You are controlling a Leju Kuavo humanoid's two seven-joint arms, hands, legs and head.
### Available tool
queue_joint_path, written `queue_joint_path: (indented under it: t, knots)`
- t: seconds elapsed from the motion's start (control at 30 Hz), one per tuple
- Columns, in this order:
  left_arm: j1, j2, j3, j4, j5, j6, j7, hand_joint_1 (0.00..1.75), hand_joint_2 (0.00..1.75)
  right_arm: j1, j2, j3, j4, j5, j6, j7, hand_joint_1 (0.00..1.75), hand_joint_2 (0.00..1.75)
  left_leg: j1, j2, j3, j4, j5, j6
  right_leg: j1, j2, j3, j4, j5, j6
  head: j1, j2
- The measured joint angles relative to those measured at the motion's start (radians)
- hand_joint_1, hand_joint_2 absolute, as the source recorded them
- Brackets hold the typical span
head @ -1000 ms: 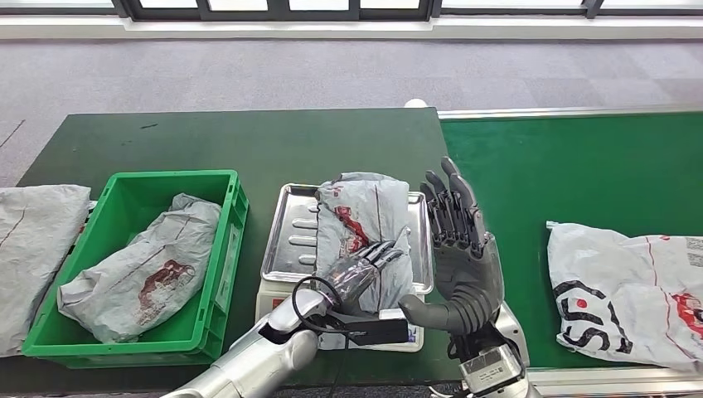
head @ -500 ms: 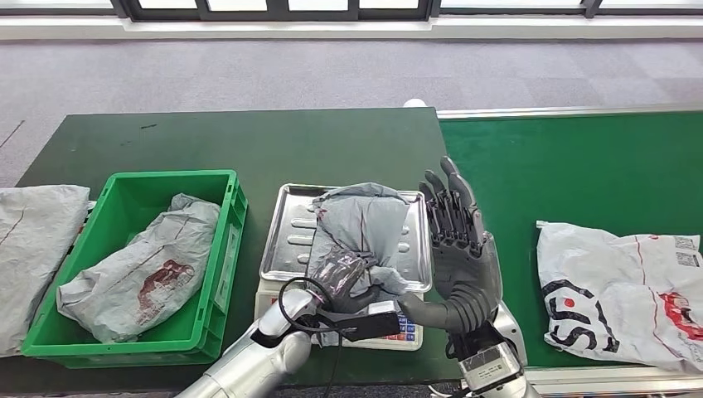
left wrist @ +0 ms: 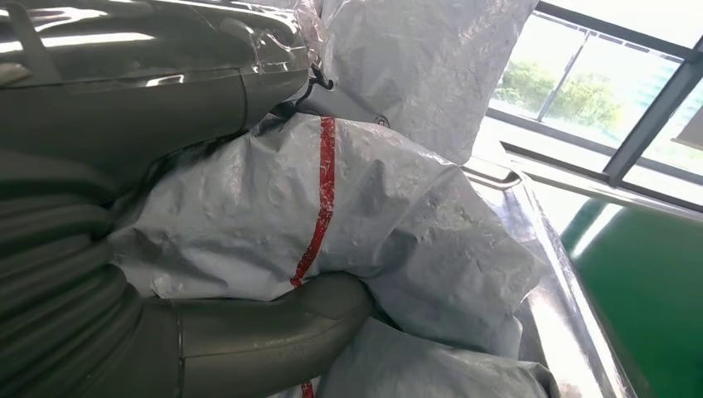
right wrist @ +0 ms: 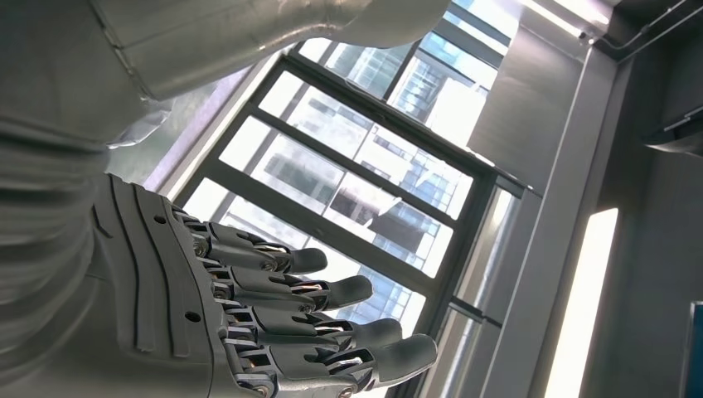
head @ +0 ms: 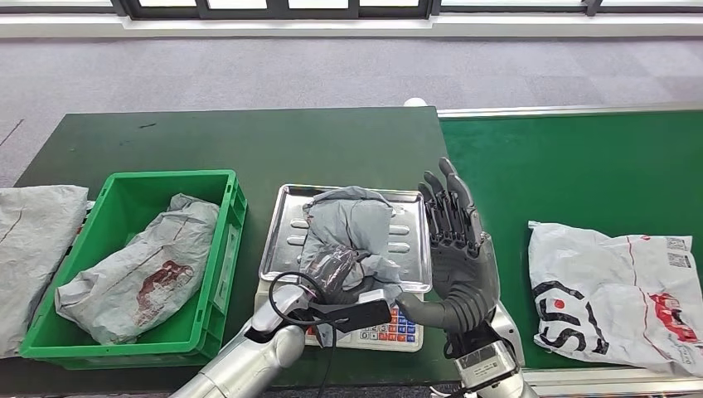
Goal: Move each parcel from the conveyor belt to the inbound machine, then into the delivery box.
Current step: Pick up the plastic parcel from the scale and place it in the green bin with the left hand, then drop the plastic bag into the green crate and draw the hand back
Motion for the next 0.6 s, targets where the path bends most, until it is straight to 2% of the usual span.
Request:
queue_joint_path:
  t: [0.17, 0.37, 0.6]
  knots:
    - [0.015, 0.008, 0.011, -0.041, 0.016, -0.015, -0.006, 1.75, 1.75, 0.001, 0.000, 0.000, 0.000, 0.004, -0.007, 0.000, 0.00, 1.75, 0.000, 0.000, -0.001, 0.000, 0.000, 0.000, 0.000, 0.000, -0.002, 0.000, 0.000, 0.000, 0.000, 0.000]
    - [0.047, 0.035, 0.028, -0.151, 0.015, 0.035, -0.014, 1.75, 1.75, 0.013, 0.000, 0.000, 0.000, 0.012, -0.018, 0.000, 0.00, 1.75, 0.000, 0.000, -0.004, 0.000, 0.000, 0.000, 0.000, 0.000, -0.004, 0.000, 0.000, 0.000, 0.000, 0.000]
    - [0.065, 0.053, 0.035, -0.210, 0.014, 0.050, -0.014, 1.75, 1.75, 0.020, 0.000, 0.000, 0.000, 0.015, -0.019, 0.001, 0.00, 1.75, 0.000, 0.000, -0.006, 0.000, 0.000, 0.000, 0.000, 0.000, -0.006, 0.000, 0.000, 0.000, 0.000, 0.000]
